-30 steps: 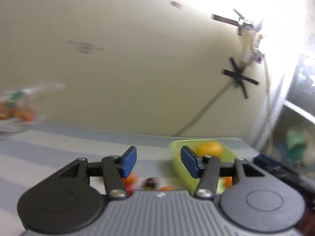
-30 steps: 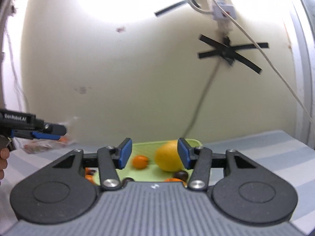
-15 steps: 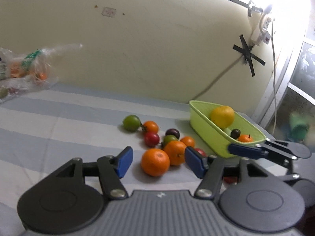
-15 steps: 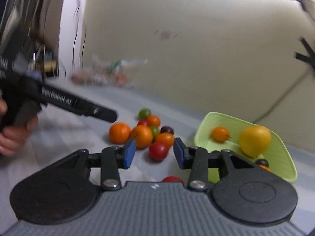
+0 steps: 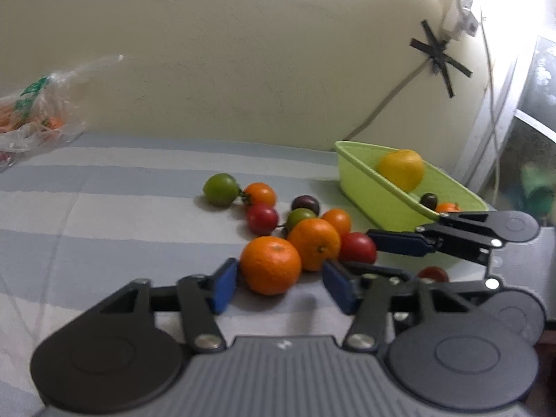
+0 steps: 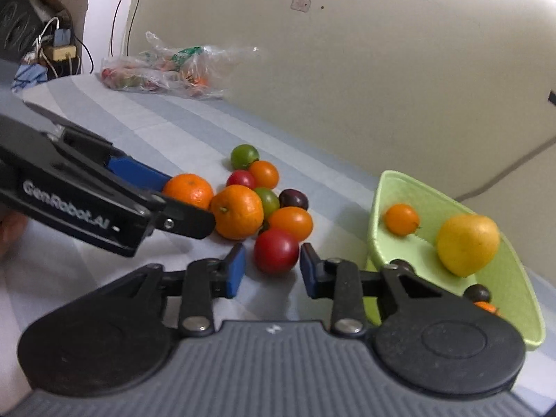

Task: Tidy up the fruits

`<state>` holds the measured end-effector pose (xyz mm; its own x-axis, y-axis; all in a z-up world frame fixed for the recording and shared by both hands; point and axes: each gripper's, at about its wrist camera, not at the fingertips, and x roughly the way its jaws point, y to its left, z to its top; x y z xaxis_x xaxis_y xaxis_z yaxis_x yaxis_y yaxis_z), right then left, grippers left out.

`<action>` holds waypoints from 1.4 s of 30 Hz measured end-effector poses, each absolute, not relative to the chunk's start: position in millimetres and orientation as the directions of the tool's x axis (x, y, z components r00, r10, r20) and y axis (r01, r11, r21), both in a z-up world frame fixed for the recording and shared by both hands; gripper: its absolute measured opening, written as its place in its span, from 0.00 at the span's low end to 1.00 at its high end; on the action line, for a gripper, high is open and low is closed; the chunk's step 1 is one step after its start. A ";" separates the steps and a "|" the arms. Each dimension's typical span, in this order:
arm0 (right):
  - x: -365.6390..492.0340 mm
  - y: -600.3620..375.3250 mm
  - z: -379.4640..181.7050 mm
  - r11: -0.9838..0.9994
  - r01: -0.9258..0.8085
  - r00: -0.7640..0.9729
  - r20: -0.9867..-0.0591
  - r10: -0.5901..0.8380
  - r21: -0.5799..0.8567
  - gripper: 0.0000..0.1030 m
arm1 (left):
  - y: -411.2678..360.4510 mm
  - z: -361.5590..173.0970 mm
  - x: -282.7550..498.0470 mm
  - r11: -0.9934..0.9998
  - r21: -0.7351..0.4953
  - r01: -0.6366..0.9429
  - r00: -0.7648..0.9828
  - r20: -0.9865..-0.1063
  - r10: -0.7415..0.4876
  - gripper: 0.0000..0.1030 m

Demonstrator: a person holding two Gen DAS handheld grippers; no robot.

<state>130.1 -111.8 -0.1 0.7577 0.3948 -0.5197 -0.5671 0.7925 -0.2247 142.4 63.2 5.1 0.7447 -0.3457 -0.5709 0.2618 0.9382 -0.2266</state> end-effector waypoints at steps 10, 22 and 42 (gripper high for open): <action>65.1 -128.8 3.4 0.748 -0.631 0.731 -0.482 0.483 -0.207 0.29 | 54.3 6.7 73.4 0.910 -0.216 0.353 0.718 -0.561 -0.412 0.37; 14.2 -151.4 -10.3 0.750 -0.645 0.708 -0.484 0.515 -0.145 0.29 | 40.8 6.0 35.1 0.911 -0.179 0.372 0.726 -0.555 -0.406 0.40; 25.3 -161.9 -14.3 0.761 -0.648 0.664 -0.504 0.552 -0.020 0.40 | 29.0 3.9 38.9 0.928 -0.111 0.355 0.744 -0.568 -0.352 0.52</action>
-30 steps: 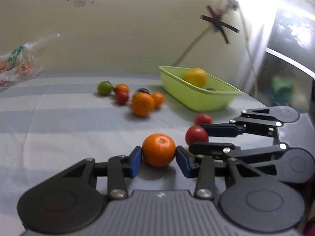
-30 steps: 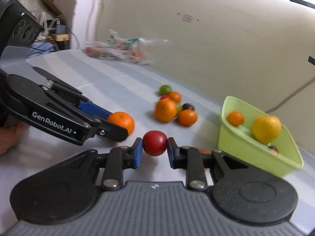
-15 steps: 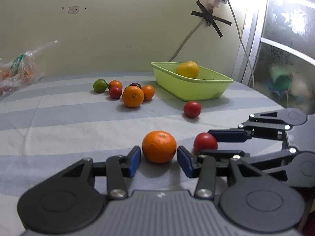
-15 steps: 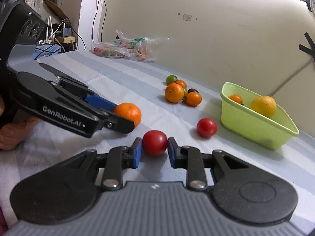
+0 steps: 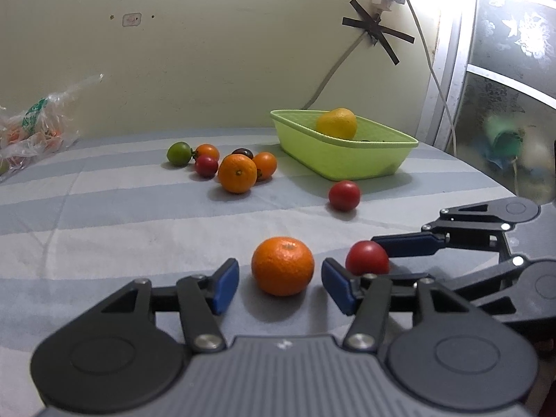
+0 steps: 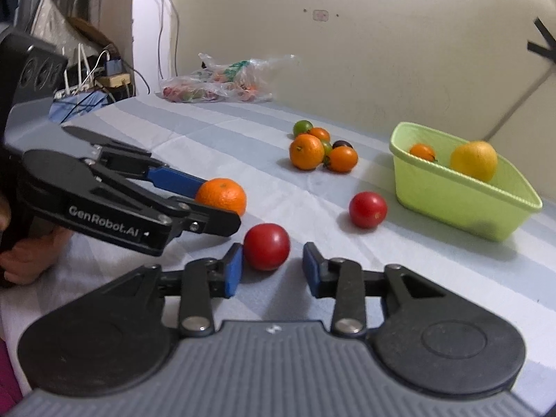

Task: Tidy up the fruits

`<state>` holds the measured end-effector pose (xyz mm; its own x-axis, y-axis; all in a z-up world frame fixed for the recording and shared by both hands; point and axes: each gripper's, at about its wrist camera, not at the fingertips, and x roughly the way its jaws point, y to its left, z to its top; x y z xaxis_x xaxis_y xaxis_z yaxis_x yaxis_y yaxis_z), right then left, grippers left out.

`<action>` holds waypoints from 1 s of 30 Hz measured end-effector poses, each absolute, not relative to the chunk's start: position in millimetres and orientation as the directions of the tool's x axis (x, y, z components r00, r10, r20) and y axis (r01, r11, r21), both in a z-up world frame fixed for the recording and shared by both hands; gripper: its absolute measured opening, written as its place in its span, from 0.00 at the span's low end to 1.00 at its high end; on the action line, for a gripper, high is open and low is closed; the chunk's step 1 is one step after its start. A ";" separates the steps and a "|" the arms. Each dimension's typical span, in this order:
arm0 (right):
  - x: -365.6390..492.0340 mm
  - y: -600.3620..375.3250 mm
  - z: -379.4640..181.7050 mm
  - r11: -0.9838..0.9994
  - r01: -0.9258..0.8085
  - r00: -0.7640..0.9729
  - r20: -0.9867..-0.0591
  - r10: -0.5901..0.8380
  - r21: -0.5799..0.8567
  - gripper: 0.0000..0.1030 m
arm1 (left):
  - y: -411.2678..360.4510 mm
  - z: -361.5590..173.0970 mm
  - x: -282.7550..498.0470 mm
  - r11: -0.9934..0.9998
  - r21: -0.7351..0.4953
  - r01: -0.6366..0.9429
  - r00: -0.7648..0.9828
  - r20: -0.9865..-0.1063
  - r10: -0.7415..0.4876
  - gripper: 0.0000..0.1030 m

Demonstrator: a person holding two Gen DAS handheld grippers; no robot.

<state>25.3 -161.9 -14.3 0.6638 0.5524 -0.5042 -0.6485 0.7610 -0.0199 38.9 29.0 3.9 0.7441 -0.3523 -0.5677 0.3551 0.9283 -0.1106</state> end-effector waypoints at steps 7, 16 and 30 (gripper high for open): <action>25.4 -164.4 -15.8 0.759 -0.651 0.659 -0.503 0.559 -0.011 0.40 | 17.5 2.4 40.7 0.946 -0.052 0.320 0.762 -0.579 -0.289 0.47; 24.1 -164.0 -16.3 0.768 -0.641 0.671 -0.502 0.546 -0.021 0.40 | 10.8 1.2 39.6 0.961 -0.018 0.275 0.781 -0.579 -0.234 0.47; 21.8 -160.2 -17.7 0.786 -0.617 0.693 -0.497 0.522 -0.035 0.40 | 11.4 1.0 36.7 0.965 -0.024 0.262 0.787 -0.573 -0.228 0.49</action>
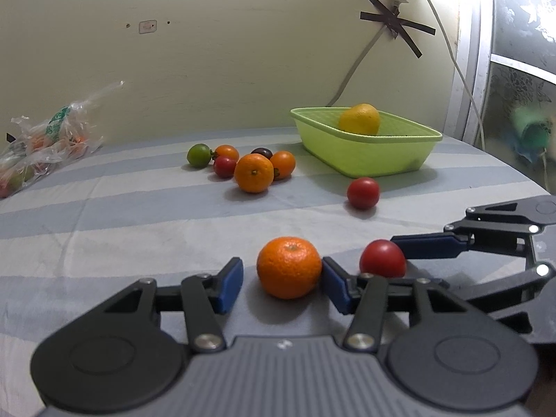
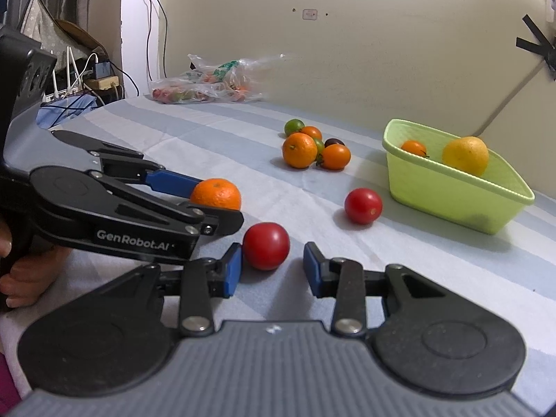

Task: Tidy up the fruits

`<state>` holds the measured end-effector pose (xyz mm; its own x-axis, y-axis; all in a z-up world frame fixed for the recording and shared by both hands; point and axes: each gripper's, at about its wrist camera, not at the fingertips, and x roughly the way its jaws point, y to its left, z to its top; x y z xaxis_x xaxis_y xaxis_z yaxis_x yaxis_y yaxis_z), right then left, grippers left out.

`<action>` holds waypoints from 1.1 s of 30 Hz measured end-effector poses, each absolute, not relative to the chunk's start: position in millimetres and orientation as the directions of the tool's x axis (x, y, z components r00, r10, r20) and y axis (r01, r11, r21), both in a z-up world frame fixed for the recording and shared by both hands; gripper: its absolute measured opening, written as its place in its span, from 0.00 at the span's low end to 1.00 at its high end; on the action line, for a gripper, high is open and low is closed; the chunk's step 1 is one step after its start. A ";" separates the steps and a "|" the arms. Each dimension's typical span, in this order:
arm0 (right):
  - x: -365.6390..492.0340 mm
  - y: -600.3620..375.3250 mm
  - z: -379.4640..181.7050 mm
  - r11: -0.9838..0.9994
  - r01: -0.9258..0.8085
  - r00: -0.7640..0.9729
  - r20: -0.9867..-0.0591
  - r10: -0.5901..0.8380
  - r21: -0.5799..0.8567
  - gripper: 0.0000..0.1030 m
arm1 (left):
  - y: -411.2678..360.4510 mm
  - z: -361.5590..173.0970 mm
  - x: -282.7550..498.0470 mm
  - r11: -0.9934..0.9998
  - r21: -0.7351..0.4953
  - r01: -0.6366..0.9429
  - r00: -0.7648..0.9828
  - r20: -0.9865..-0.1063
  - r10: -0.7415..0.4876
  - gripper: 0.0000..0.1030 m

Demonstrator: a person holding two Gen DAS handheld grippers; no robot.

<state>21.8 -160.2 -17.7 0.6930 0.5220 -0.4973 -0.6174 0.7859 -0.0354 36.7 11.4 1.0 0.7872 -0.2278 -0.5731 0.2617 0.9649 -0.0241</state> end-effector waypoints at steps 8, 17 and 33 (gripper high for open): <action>20.7 -158.4 -18.7 0.791 -0.610 0.700 -0.495 0.515 -0.040 0.40 | 11.7 0.6 36.5 0.965 -0.025 0.263 0.788 -0.572 -0.229 0.49; 20.4 -157.5 -19.6 0.794 -0.606 0.705 -0.494 0.509 -0.047 0.40 | 12.8 0.6 35.4 0.965 -0.030 0.261 0.789 -0.570 -0.231 0.49; 18.3 -155.0 -21.1 0.804 -0.592 0.718 -0.491 0.494 -0.057 0.41 | 14.2 0.4 34.2 0.965 -0.038 0.259 0.790 -0.567 -0.234 0.49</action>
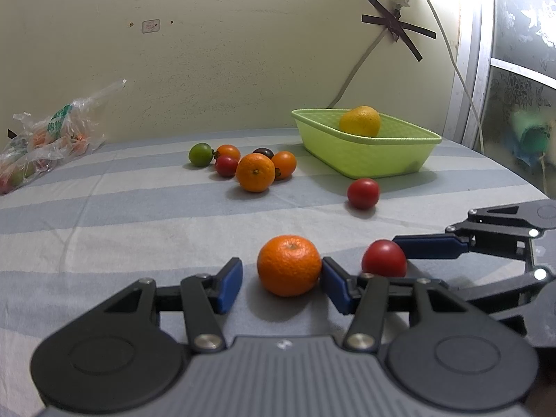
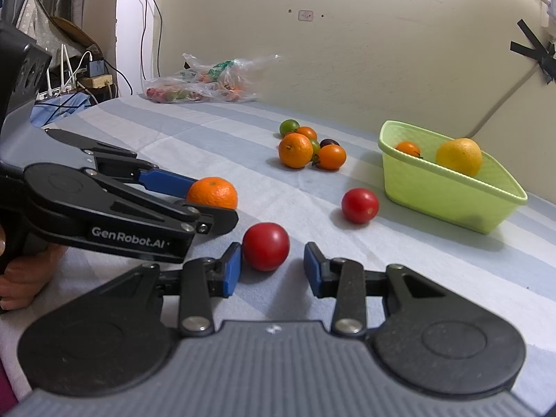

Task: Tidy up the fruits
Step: 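Carry both fruits into the green basket and open both tools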

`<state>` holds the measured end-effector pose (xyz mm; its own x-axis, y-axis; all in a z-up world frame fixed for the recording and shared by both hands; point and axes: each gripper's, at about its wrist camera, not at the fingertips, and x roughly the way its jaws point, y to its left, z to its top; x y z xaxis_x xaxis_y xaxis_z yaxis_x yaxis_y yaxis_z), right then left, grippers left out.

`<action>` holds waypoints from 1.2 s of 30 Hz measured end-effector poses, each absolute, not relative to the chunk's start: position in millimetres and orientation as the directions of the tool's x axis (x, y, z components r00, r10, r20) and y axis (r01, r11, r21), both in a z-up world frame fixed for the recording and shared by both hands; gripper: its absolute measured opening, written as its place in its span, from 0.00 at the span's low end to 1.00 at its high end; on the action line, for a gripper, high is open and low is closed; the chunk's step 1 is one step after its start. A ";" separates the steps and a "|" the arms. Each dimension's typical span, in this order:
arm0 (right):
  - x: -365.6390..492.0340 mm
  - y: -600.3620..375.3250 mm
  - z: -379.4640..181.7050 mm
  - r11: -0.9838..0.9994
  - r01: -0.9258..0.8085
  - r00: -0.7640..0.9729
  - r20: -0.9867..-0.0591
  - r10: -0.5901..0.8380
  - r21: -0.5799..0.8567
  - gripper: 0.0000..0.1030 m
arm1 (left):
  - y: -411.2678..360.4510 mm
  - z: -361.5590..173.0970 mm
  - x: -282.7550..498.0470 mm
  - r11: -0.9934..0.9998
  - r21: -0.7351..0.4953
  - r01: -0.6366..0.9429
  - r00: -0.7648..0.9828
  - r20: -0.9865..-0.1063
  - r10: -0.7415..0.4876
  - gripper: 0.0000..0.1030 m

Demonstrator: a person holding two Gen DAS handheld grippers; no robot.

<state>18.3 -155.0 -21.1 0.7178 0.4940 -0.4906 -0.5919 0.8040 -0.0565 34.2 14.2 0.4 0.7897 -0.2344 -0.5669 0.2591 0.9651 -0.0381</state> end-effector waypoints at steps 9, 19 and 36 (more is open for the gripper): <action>17.1 -155.8 -21.7 0.814 -0.578 0.727 -0.488 0.483 -0.055 0.44 | 16.5 0.1 31.9 0.964 -0.057 0.260 0.790 -0.561 -0.247 0.42; 39.1 -181.1 -1.8 0.854 -0.519 0.788 -0.412 0.457 -0.045 0.29 | 1.7 34.1 68.0 0.924 -0.122 0.361 0.771 -0.518 -0.370 0.37; 142.8 -240.8 4.3 0.950 -0.311 0.890 -0.355 0.288 -0.010 0.43 | -84.7 45.2 218.9 0.888 -0.089 0.451 0.706 -0.573 -0.416 0.43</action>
<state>142.8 -240.8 4.3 0.8896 0.2879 -0.3545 -0.3113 0.9503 -0.0097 218.9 -84.7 45.2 0.7059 -0.4159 -0.5734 0.4507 0.8882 -0.0893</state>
